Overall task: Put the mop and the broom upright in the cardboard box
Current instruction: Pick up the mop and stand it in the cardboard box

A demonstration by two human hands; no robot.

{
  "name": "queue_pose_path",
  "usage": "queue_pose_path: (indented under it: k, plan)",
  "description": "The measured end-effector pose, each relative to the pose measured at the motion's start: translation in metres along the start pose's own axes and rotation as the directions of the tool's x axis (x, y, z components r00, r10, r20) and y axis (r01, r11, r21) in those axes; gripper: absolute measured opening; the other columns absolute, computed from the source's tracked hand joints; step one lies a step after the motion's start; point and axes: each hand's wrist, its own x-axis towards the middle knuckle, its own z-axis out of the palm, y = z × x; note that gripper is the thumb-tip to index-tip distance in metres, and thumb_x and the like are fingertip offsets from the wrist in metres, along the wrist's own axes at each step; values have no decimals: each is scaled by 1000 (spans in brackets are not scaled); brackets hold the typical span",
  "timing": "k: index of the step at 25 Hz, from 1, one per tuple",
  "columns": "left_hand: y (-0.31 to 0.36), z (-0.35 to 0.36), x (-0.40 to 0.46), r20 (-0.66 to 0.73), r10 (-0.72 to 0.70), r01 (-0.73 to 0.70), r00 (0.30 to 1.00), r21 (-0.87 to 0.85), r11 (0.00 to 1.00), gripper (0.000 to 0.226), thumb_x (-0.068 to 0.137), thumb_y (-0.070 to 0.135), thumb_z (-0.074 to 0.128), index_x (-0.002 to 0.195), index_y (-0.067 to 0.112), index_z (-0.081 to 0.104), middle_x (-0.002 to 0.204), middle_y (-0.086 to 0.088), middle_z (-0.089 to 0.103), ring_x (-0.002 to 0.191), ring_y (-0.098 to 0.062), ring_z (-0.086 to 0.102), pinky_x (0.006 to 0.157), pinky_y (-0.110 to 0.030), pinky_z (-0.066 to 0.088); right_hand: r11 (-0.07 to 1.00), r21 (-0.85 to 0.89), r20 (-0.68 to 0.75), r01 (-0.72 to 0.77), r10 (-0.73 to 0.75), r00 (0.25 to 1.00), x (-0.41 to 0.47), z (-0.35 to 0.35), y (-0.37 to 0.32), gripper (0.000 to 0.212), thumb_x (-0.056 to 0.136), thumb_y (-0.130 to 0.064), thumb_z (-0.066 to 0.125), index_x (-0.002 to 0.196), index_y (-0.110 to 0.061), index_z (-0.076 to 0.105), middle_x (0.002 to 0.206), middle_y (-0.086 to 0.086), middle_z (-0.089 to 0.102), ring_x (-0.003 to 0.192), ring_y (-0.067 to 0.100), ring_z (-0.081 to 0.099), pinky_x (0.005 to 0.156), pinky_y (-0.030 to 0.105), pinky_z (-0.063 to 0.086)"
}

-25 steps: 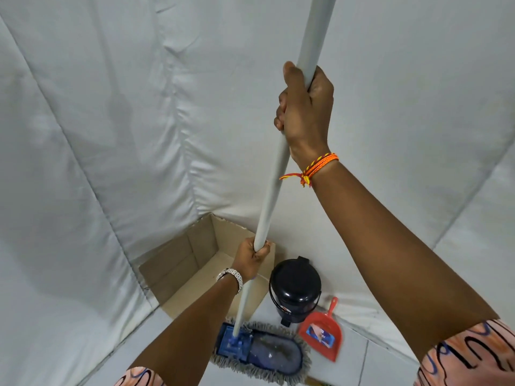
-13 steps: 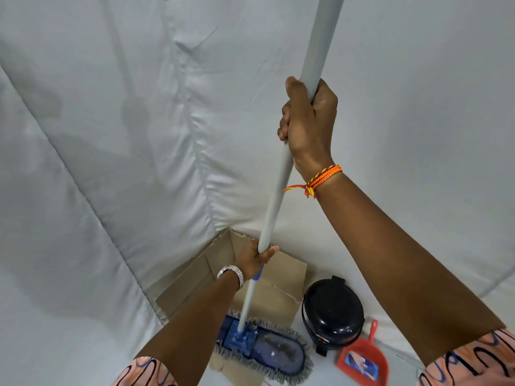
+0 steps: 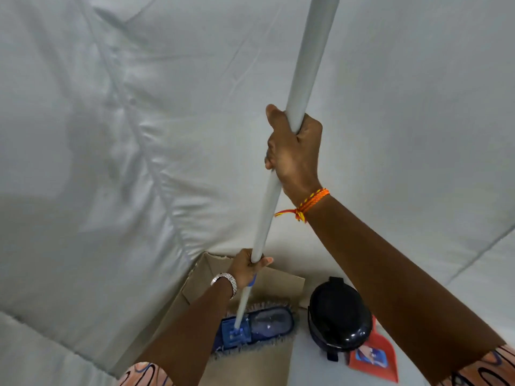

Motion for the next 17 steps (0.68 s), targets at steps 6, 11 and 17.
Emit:
queue_pose_path:
  k: [6,11,17]
  plan:
    - [-27,-22,67,178,5,5,984,-55,998,34,88,34,65,70,9,50,65,-12,41,61,-23,42,63,-34,39,996,-85,-108,21,-30,994,26,36,45,47,91,-24,67,53,-21,39,40,-7,33,32,16,31,38,25,33]
    - [-41,-12,101,274,-6,17,962,-38,999,31,89,28,65,69,5,59,53,0,47,54,-21,45,63,-31,39,989,-144,-254,32,-68,965,47,29,69,49,93,-16,66,51,-23,39,41,-5,32,33,17,29,40,24,31]
    - [-61,3,139,334,8,-19,942,29,999,43,89,33,64,56,14,43,52,-1,39,51,-20,38,61,-30,34,972,-224,-347,69,-145,926,69,12,112,49,91,-19,65,50,-25,40,42,-5,34,34,19,32,42,23,35]
